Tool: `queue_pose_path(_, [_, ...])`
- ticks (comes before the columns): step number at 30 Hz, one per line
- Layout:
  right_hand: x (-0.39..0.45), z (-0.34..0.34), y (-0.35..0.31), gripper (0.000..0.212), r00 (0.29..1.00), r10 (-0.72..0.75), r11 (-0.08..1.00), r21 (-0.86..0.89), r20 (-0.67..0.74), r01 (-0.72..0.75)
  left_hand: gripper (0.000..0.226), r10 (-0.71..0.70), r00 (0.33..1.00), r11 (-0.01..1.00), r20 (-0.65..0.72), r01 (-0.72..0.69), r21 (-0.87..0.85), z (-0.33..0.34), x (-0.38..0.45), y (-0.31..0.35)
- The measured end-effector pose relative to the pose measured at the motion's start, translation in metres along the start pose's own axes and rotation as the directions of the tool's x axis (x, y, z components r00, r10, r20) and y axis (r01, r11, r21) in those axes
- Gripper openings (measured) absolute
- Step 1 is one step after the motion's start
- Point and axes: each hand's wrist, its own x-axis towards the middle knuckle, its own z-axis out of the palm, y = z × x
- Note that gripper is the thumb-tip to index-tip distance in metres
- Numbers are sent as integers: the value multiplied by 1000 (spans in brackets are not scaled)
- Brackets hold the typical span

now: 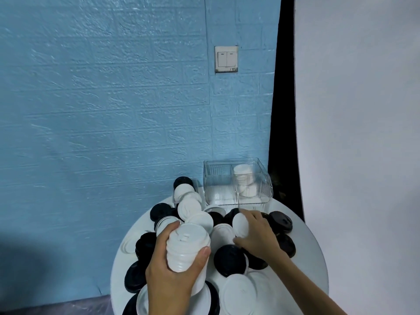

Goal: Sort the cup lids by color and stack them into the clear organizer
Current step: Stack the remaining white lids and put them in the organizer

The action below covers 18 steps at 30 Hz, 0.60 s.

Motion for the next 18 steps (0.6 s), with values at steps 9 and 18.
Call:
queue_pose_path(9, [-5,-16,-1,94,979,61,960,281,-194,-4,77,7,1000,1000,10,-7,12,-5,5,-5])
queue_pose_path(18, [-58,-102,-114,89,915,-392,810,510,100,291,79,25,992,995,125,-38,97,-1,-3,-13])
